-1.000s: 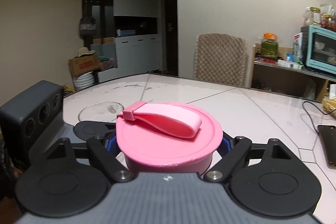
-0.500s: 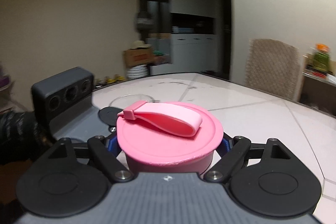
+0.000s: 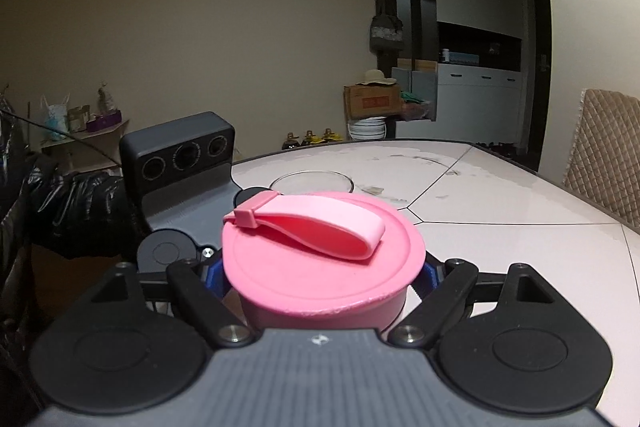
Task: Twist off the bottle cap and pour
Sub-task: 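Twist the pink cap with the right gripper to unscrew it, then open the right gripper, swing back, and regrip the cap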
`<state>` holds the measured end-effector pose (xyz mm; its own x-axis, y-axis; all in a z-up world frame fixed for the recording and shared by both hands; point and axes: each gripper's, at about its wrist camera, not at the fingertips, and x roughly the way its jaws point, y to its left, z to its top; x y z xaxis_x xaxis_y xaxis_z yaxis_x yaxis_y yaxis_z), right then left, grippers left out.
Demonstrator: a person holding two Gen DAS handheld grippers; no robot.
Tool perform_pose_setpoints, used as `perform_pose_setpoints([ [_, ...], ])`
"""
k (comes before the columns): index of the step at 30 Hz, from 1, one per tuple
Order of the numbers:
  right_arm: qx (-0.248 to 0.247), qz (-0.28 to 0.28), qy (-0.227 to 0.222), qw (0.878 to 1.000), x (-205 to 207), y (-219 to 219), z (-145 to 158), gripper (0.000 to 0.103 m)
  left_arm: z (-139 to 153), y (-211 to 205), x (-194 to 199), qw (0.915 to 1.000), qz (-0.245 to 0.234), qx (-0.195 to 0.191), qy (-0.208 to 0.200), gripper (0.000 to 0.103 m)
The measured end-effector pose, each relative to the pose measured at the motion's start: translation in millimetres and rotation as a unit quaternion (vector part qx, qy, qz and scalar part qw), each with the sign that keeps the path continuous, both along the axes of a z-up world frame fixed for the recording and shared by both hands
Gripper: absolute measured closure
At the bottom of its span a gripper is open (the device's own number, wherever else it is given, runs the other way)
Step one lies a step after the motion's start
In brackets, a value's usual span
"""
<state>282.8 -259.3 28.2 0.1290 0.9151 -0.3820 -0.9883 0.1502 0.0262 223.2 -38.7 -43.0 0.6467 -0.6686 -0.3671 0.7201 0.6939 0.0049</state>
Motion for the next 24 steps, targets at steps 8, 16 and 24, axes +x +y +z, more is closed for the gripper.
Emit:
perform_pose_setpoints([
  [8,0.0,-0.058,-0.021,0.998,-19,5,-4,0.013,0,1,1,1.0,0.001,-0.003,0.004,0.013],
  [16,0.027,-0.159,-0.017,0.987,-47,-10,0,0.004,0,-1,1,1.0,0.003,-0.002,0.004,0.013],
  [24,0.042,-0.285,-0.029,0.957,-94,-5,0,0.0,0,0,1,1.0,0.004,-0.003,0.005,0.013],
])
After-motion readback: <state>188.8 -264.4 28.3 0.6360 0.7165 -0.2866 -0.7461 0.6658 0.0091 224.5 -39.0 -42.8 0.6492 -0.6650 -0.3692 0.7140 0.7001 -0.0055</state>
